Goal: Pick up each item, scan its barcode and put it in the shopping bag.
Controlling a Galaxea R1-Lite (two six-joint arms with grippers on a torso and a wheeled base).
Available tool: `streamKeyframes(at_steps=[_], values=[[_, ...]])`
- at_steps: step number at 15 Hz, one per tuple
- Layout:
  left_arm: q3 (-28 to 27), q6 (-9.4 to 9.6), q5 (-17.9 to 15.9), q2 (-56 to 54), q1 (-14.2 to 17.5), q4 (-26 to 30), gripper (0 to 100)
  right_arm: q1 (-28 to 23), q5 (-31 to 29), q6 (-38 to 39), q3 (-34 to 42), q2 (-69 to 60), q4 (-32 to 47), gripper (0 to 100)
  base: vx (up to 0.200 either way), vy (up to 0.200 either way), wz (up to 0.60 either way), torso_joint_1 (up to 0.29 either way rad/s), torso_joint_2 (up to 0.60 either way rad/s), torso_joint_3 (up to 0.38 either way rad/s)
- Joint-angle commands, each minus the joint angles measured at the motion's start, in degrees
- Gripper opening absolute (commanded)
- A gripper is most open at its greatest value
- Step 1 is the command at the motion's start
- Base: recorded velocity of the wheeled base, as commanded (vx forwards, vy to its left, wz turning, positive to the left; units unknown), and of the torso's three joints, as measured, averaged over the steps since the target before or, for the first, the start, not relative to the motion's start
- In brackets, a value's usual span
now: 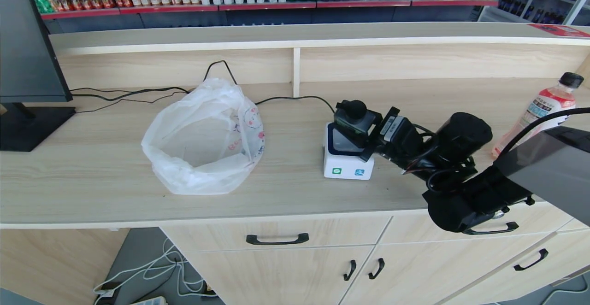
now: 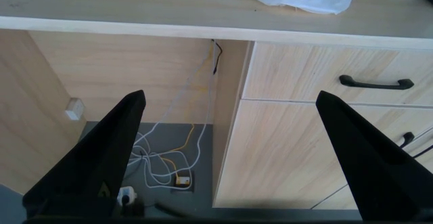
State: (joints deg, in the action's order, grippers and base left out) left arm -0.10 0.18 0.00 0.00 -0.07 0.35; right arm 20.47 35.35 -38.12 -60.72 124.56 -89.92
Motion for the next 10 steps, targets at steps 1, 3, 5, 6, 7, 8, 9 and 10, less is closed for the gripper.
streamKeyframes(at_steps=[1,3,5,6,7,8,9,10], values=[[0.01,-0.01,0.0,0.0,0.07,0.0,100,0.01,0.07,-0.02,0.16,-0.37,-0.08,0,0.0,0.0,0.0,0.0,0.0,0.0],[0.01,-0.01,0.0,0.0,-0.01,0.0,100,0.01,0.07,-0.11,-0.01,-0.29,-0.08,0,0.0,0.0,0.0,0.0,0.0,0.0],[0.01,-0.01,0.0,0.0,-0.01,0.09,100,0.01,0.07,-0.11,-0.01,-0.37,-0.08,0,0.0,0.0,0.0,0.0,0.0,0.0],[0.01,-0.01,0.0,0.0,-0.01,0.0,100,0.01,0.07,-0.11,0.08,-0.37,-0.08,0,0.0,0.0,0.0,0.0,0.0,0.0],[0.01,-0.01,0.0,0.0,-0.01,0.0,100,0.01,0.07,-0.11,0.34,-0.55,-0.08,0,0.0,0.0,0.0,0.0,0.0,0.0],[0.01,-0.01,0.0,0.0,0.07,0.0,100,0.01,0.07,-0.11,0.43,-0.99,-0.08,0,0.0,0.0,0.0,0.0,0.0,0.0],[0.01,-0.01,0.0,0.0,-0.01,0.0,100,0.01,0.07,-0.11,0.43,-0.99,-0.08,0,0.0,0.0,0.0,0.0,0.0,0.0],[0.01,-0.01,0.0,0.0,-0.01,0.0,100,0.01,0.07,-0.11,0.43,-0.99,-0.08,0,0.0,0.0,0.0,0.0,0.0,0.0]])
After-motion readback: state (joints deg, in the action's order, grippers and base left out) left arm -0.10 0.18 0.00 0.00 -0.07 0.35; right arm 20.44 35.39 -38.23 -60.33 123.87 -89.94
